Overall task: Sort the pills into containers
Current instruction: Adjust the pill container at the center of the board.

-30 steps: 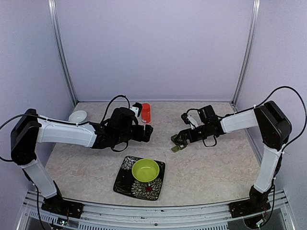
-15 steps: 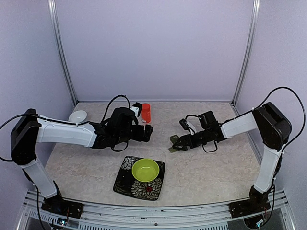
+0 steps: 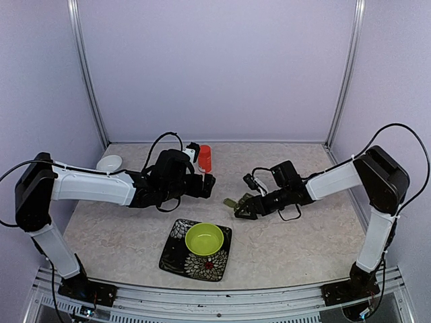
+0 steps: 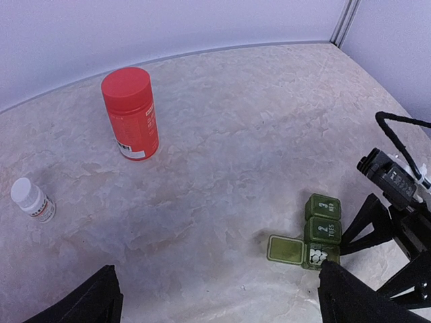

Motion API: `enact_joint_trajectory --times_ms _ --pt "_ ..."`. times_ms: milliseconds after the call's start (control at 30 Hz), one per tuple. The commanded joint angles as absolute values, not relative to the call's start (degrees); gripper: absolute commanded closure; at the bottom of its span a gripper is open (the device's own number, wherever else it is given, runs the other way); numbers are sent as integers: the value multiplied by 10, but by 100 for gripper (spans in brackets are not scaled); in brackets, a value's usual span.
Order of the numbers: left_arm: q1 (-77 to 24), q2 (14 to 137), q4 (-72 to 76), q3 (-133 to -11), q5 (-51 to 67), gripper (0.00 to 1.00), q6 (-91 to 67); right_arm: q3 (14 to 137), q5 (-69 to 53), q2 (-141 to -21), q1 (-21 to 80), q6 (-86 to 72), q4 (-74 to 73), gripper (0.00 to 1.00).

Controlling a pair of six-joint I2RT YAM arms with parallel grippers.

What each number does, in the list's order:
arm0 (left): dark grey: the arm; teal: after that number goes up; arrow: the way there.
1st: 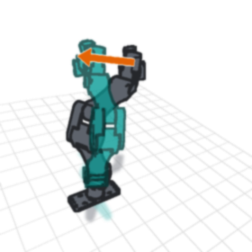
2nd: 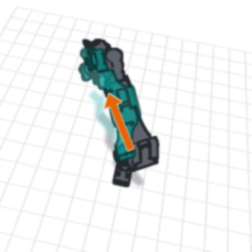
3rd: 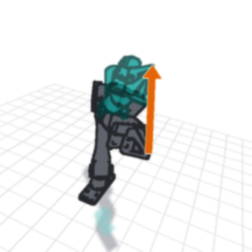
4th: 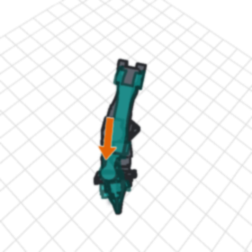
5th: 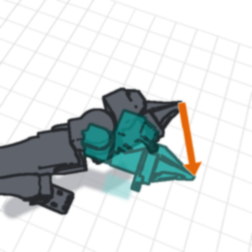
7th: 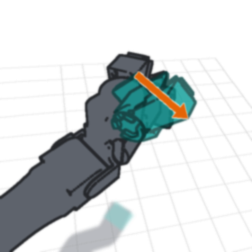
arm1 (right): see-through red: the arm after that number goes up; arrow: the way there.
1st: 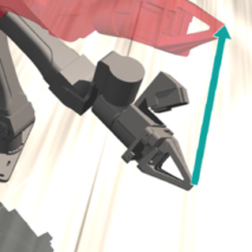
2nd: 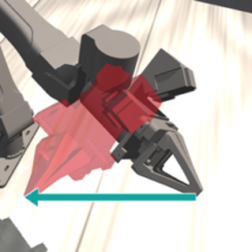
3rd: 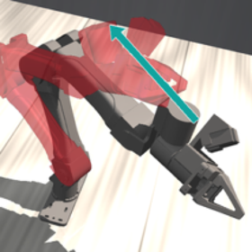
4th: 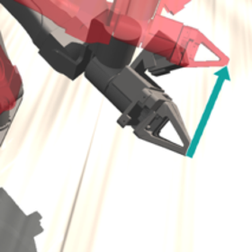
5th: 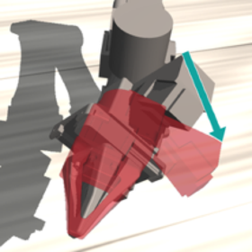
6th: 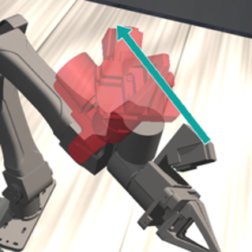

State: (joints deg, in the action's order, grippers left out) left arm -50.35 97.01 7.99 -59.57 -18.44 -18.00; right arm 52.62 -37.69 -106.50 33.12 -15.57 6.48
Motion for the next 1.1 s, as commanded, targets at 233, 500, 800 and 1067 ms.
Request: enact_joint_trajectory --times_ms 233,500,800,1067 --pt "-506 961 70 -612 -193 1 -183 577 -402 -1091 374 -182 93 7" --pt "-506 955 73 -607 -197 1 -177 595 -394 -1010 361 -77 -4 8" --pt "-506 955 77 -603 -190 1 -177 592 -380 -996 279 86 -14 2" --pt "-507 934 71 -585 -207 1 -179 661 -397 -1089 229 -27 -36 18"
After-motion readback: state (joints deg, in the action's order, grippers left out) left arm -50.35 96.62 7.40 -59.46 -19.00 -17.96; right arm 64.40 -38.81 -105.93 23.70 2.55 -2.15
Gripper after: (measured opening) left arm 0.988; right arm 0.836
